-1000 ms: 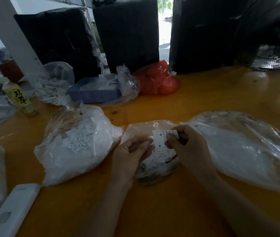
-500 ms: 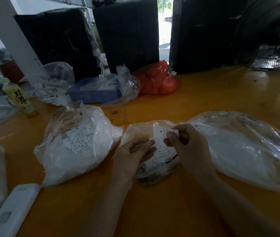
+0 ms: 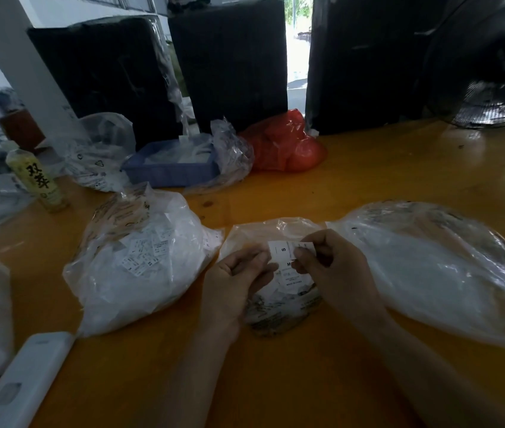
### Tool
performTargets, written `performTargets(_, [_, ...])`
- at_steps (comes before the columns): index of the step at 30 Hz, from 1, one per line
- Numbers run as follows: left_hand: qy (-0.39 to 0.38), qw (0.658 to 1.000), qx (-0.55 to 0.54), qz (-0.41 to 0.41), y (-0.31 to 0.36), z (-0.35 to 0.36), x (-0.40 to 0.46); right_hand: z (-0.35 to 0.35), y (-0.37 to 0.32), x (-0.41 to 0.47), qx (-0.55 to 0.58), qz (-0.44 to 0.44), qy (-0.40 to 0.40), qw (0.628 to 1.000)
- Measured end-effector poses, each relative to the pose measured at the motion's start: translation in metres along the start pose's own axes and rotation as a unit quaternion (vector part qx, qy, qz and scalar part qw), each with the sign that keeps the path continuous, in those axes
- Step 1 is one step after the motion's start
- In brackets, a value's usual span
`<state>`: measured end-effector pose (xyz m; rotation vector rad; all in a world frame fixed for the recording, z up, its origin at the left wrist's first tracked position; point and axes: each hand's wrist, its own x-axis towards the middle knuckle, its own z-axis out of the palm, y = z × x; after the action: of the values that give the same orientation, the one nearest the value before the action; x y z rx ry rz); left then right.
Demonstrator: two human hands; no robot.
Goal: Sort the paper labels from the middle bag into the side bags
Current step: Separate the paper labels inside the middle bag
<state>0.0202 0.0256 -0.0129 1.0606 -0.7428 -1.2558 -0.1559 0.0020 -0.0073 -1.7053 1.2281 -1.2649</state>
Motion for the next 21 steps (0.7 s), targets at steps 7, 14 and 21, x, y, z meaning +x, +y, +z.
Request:
performTargets(7, [-0.003,1.0,-0.028,-0.002,0.0001,0.0,0.0012,-0.0004,-0.0026,-0.0006,0.015,-0.003,0.027,1.0])
performTargets(14, [-0.018,0.999,-0.043,-0.007,-0.0014,0.0005,0.0025,-0.0041,-0.003,0.0033,0.052,0.009,0.057,0.997])
performTargets(21, [-0.028,0.998,-0.048,-0.016,-0.0029,-0.0008,0.0026,-0.0006,-0.0006,0.0004,0.017,0.002,0.028,0.999])
